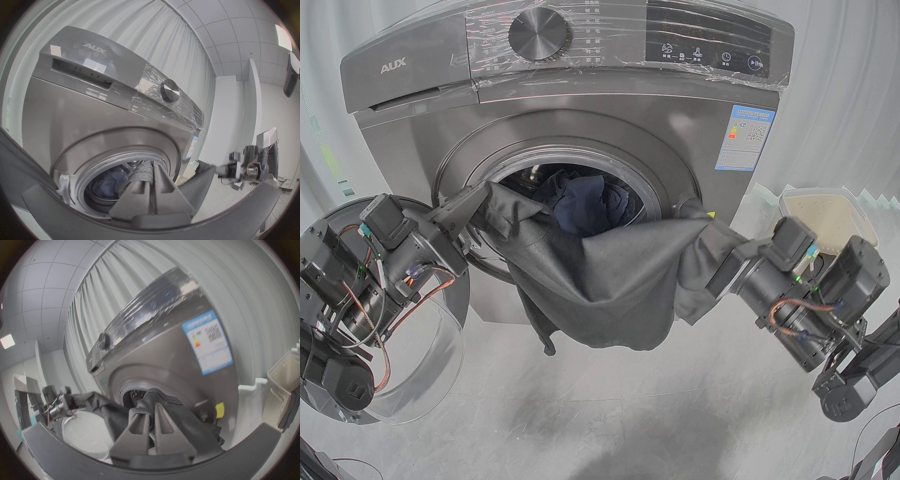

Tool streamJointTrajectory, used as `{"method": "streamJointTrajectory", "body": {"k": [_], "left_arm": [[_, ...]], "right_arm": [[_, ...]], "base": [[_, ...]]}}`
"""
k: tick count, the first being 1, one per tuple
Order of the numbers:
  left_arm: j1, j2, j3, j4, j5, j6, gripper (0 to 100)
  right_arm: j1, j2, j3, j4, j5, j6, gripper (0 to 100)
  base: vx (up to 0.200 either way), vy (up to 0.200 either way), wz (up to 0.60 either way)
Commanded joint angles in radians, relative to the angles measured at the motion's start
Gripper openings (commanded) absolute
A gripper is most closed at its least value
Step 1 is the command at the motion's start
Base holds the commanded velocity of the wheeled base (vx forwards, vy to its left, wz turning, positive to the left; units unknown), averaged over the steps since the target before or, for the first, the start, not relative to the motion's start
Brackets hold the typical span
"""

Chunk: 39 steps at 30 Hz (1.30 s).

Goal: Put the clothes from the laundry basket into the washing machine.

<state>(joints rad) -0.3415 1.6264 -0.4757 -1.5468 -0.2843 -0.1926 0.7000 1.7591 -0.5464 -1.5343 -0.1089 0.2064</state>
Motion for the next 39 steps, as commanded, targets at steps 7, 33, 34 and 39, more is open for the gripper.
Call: {"method": "streamJointTrajectory", "body": {"k": [7,33,34,39], "left_arm": [[-0.085,0.072,-0.133,-0.001,0.046,0.002,0],[-0.166,0.061,-0.142,-0.003,0.08,0.004,0],[-0.171,0.061,-0.142,-0.003,0.08,0.004,0],[-0.185,0.055,-0.141,-0.003,0.082,0.004,0]], "right_arm": [[0.095,0.281,0.048,0.0,0.002,0.007,100],[0.07,0.741,-0.429,0.037,0.005,-0.038,100],[0.07,0.746,-0.449,0.037,0.006,-0.036,100],[0.069,0.773,-0.534,0.045,0.006,-0.038,100]], "base": [[0.0,0.0,0.0],[0.0,0.0,0.0],[0.0,0.0,0.0],[0.0,0.0,0.0]]}}
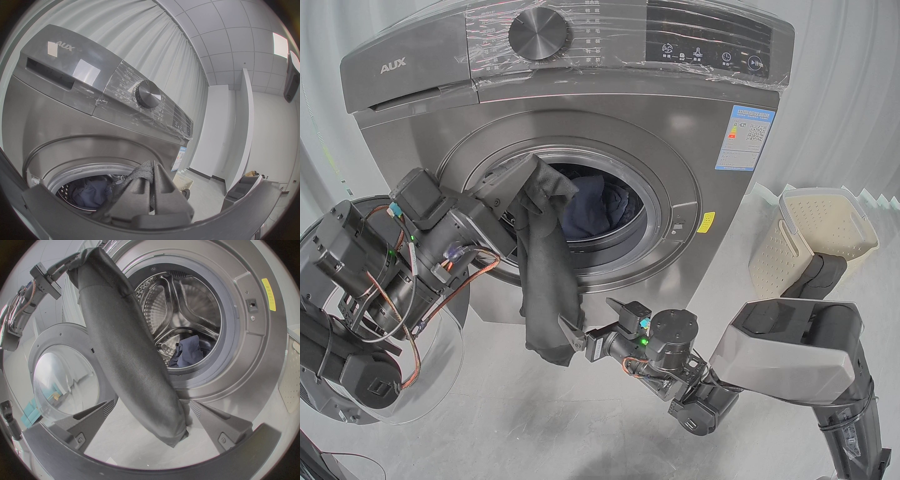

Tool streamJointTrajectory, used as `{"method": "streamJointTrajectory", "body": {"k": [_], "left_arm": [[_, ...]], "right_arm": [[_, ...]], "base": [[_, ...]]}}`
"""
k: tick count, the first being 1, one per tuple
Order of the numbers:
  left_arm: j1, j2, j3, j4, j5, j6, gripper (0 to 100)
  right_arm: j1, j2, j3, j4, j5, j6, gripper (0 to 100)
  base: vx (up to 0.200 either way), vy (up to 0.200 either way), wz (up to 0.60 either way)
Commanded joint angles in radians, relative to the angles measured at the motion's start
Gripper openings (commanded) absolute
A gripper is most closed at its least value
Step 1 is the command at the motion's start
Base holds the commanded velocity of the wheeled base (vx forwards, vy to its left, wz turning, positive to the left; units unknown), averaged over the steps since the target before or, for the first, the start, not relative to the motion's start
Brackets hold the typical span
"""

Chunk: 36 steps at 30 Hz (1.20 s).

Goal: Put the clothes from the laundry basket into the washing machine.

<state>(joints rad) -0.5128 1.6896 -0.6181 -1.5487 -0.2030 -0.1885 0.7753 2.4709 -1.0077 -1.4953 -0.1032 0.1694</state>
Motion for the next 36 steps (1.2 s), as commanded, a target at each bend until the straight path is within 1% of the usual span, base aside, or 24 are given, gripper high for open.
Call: {"method": "streamJointTrajectory", "body": {"k": [1,4,5,10,15,17,18,19,20,23,25,27,29,31,33,34,35,36], "left_arm": [[-0.016,-0.013,0.001,-0.001,-0.001,0.0,0],[-0.024,-0.019,0.003,-0.001,0.0,0.0,0],[-0.027,-0.027,0.004,-0.001,0.0,0.0,0],[-0.036,-0.031,0.004,-0.001,0.0,0.0,0],[-0.044,-0.048,0.003,-0.001,0.0,0.0,0],[-0.044,-0.056,0.001,-0.001,-0.001,-0.002,0],[-0.043,-0.059,-0.002,-0.001,-0.001,-0.005,0],[-0.043,-0.059,-0.003,0.001,-0.001,-0.005,0],[-0.038,-0.059,-0.003,0.001,-0.001,-0.005,0],[-0.02,-0.048,-0.002,0.002,0.002,-0.005,0],[0.01,-0.037,0.004,0.004,0.002,-0.003,0],[0.051,-0.014,0.008,0.004,0.0,0.0,0],[0.096,0.01,0.014,0.004,-0.001,0.003,0],[0.119,0.024,0.026,0.004,-0.003,0.003,0],[0.126,0.036,0.046,0.007,-0.007,0.003,0],[0.126,0.036,0.046,0.007,-0.007,0.003,0],[0.126,0.047,0.075,0.022,-0.01,0.006,0],[0.125,0.053,0.089,0.029,-0.012,0.006,0]], "right_arm": [[-0.007,0.069,-0.092,0.009,0.0,-0.001,100],[-0.01,0.085,-0.154,0.017,0.002,-0.001,100],[-0.01,0.091,-0.167,0.017,0.01,-0.001,100],[-0.004,0.115,-0.184,0.015,0.016,-0.01,100],[-0.022,0.174,-0.275,0.018,0.014,-0.008,100],[-0.031,0.188,-0.296,0.017,0.014,-0.007,100],[-0.037,0.204,-0.333,0.013,0.01,-0.005,100],[-0.039,0.207,-0.344,0.012,0.008,-0.005,100],[-0.039,0.207,-0.348,0.01,0.007,-0.005,0],[-0.041,0.194,-0.338,0.006,0.005,-0.002,0],[-0.047,0.165,-0.298,0.003,0.003,0.001,0],[-0.059,0.111,-0.232,0.001,0.003,0.001,0],[-0.074,0.045,-0.146,-0.003,0.002,0.002,0],[-0.09,-0.016,-0.083,-0.006,0.0,0.002,0],[-0.1,-0.073,-0.04,-0.01,0.0,0.002,0],[-0.1,-0.073,-0.04,-0.01,0.0,0.002,0],[-0.108,-0.133,-0.012,-0.008,-0.001,0.002,0],[-0.11,-0.155,-0.005,-0.008,-0.001,0.002,0]], "base": [[0.0,0.0,0.0],[0.0,0.0,0.0],[0.0,0.0,0.0],[0.0,0.0,0.0],[0.0,0.0,0.0],[0.0,0.0,0.0],[0.0,0.0,0.0],[0.0,0.0,0.0],[0.0,0.0,0.0],[0.0,0.0,0.0],[0.0,0.0,0.0],[0.0,0.0,0.0],[0.0,0.0,0.0],[0.0,0.0,0.0],[0.0,0.0,0.0],[0.0,0.0,0.0],[0.0,0.0,0.0],[0.0,0.0,0.0]]}}
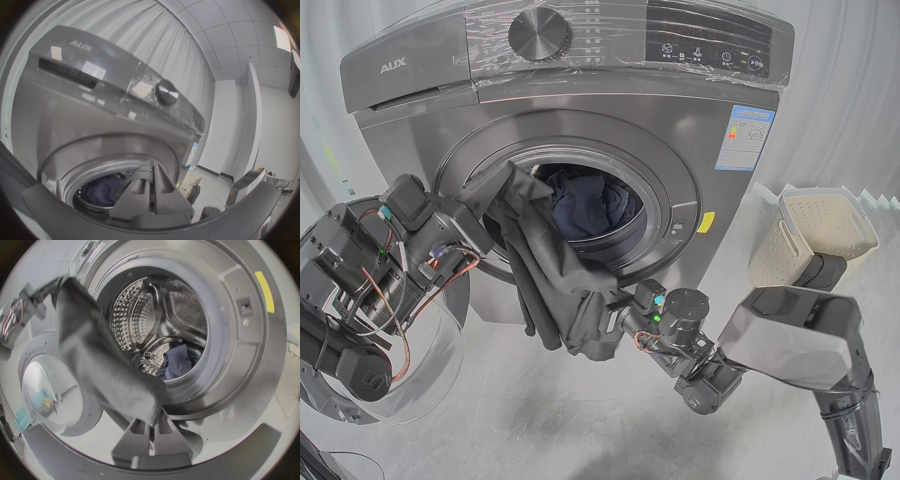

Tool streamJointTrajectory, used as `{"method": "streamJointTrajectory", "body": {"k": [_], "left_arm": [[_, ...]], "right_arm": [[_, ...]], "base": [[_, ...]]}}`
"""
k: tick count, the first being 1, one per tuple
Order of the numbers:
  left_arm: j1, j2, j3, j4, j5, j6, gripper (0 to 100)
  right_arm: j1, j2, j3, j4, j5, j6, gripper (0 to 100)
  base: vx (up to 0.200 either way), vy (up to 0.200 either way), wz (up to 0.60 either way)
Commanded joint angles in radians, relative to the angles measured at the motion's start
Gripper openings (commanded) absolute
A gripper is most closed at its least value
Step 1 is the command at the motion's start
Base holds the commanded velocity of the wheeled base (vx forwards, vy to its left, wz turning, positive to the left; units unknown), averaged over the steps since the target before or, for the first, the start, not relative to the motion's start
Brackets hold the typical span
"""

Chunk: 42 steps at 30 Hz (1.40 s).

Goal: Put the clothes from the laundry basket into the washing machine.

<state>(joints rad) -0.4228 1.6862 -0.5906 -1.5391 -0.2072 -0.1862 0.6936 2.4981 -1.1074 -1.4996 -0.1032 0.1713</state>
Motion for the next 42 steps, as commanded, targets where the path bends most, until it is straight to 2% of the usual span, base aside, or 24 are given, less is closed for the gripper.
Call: {"method": "streamJointTrajectory", "body": {"k": [1,5,6,8,10,15,20,21,26,30,37,41,42], "left_arm": [[0.033,0.064,0.078,0.027,-0.008,0.004,0],[0.029,0.075,0.097,0.028,-0.009,0.007,0],[0.024,0.11,0.169,0.025,-0.023,0.028,0],[0.027,0.13,0.199,0.013,-0.055,0.051,0],[0.027,0.135,0.19,0.001,-0.064,0.053,0],[0.019,0.122,0.109,-0.004,-0.04,0.053,0],[0.016,0.083,0.046,-0.004,-0.017,0.053,0],[0.013,0.072,0.029,-0.003,-0.014,0.053,0],[-0.01,0.021,0.002,0.013,0.019,0.054,0],[-0.03,0.01,0.002,0.017,0.02,0.054,0],[-0.04,0.01,-0.011,0.019,0.02,0.054,0],[-0.051,0.009,-0.011,0.019,0.02,0.054,0],[-0.059,0.009,-0.009,0.017,0.02,0.054,0]], "right_arm": [[-0.028,-0.206,0.103,-0.002,-0.001,0.001,0],[-0.028,-0.234,0.112,-0.002,-0.001,0.002,0],[-0.019,-0.294,0.144,-0.002,-0.004,0.008,0],[-0.017,-0.311,0.15,-0.002,-0.007,0.011,0],[-0.016,-0.315,0.169,-0.002,-0.007,0.017,0],[-0.002,-0.291,0.301,-0.008,-0.015,0.024,0],[0.035,-0.229,0.327,-0.018,-0.016,0.033,0],[0.041,-0.212,0.325,-0.014,-0.016,0.033,100],[0.056,-0.13,0.314,-0.014,-0.013,0.031,100],[0.078,-0.071,0.301,-0.014,-0.001,0.02,100],[0.124,0.028,0.196,-0.004,0.022,-0.01,100],[0.126,0.074,0.141,-0.002,0.023,-0.015,100],[0.121,0.093,0.092,-0.002,0.022,-0.013,100]], "base": [[0.0,0.0,0.0],[0.0,0.0,0.0],[0.0,0.0,0.0],[0.0,0.0,0.0],[0.0,0.0,0.0],[0.0,0.0,0.0],[0.0,0.0,0.0],[0.0,0.0,0.0],[0.0,0.0,0.0],[0.0,0.0,0.0],[0.0,0.0,0.0],[0.0,0.0,0.0],[0.0,0.0,0.0]]}}
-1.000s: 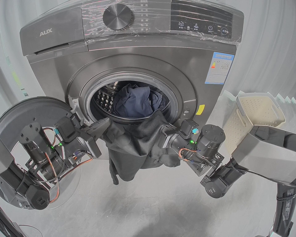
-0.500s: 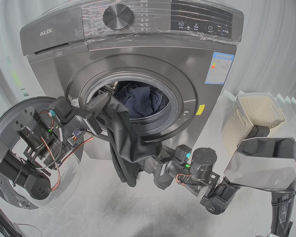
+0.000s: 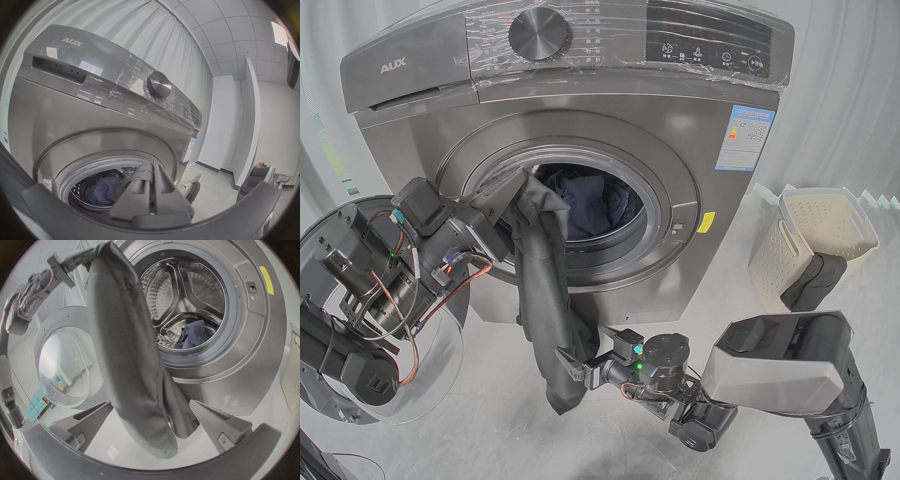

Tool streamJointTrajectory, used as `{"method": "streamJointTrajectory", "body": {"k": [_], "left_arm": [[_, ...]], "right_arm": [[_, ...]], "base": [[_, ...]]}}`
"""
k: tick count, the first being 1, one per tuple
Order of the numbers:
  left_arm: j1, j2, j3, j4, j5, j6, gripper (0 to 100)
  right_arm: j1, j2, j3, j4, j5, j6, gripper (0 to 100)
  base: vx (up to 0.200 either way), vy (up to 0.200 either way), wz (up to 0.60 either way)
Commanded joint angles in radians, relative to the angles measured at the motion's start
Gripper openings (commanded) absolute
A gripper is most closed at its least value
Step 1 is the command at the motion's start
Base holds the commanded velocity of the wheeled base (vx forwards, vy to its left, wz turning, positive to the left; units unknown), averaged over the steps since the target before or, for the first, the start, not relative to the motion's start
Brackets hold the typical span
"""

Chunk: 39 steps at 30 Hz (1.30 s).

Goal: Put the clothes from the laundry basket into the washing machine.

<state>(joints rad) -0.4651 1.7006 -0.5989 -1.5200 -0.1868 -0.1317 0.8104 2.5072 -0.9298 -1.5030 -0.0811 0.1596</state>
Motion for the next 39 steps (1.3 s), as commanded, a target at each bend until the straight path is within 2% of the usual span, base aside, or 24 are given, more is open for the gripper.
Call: {"method": "streamJointTrajectory", "body": {"k": [1,4,5,6,17,23,24,30,35,37,38,39], "left_arm": [[-0.024,-0.006,0.001,-0.002,0.001,0.0,0],[-0.052,-0.006,0.005,-0.005,0.004,0.001,0],[-0.053,-0.006,0.005,-0.005,0.006,0.001,0],[-0.066,-0.006,0.007,-0.008,0.02,0.001,0],[-0.102,-0.036,0.004,-0.003,0.027,0.001,0],[-0.096,-0.056,0.004,0.0,0.026,0.0,0],[-0.096,-0.053,0.004,0.0,0.026,0.0,0],[-0.087,-0.045,0.007,-0.002,0.026,-0.005,0],[-0.012,-0.024,0.014,0.006,0.026,-0.008,0],[0.062,0.005,0.036,0.02,0.017,-0.005,0],[0.062,0.005,0.036,0.02,0.017,-0.005,0],[0.097,0.028,0.059,0.023,0.009,-0.003,0]], "right_arm": [[0.0,0.094,-0.13,0.003,-0.002,-0.002,100],[-0.008,0.117,-0.236,0.013,-0.011,0.0,100],[-0.01,0.117,-0.239,0.015,-0.011,0.001,100],[-0.019,0.122,-0.282,0.02,-0.011,0.001,100],[-0.08,0.196,-0.454,0.047,-0.014,0.001,100],[-0.097,0.229,-0.481,0.044,-0.026,0.001,100],[-0.097,0.228,-0.481,0.043,-0.032,0.001,0],[-0.099,0.19,-0.471,0.033,-0.032,0.005,0],[-0.117,0.073,-0.374,0.023,-0.034,0.012,0],[-0.128,0.001,-0.291,0.02,-0.043,0.014,0],[-0.128,0.001,-0.291,0.02,-0.043,0.014,0],[-0.135,-0.05,-0.238,0.018,-0.052,0.017,0]], "base": [[0.0,0.0,0.0],[0.0,0.0,0.0],[0.0,0.0,0.0],[0.0,0.0,0.0],[0.0,0.0,0.0],[0.0,0.0,0.0],[0.0,0.0,0.0],[0.0,0.0,0.0],[0.0,0.0,0.0],[0.0,0.0,0.0],[0.0,0.0,0.0],[0.0,0.0,0.0]]}}
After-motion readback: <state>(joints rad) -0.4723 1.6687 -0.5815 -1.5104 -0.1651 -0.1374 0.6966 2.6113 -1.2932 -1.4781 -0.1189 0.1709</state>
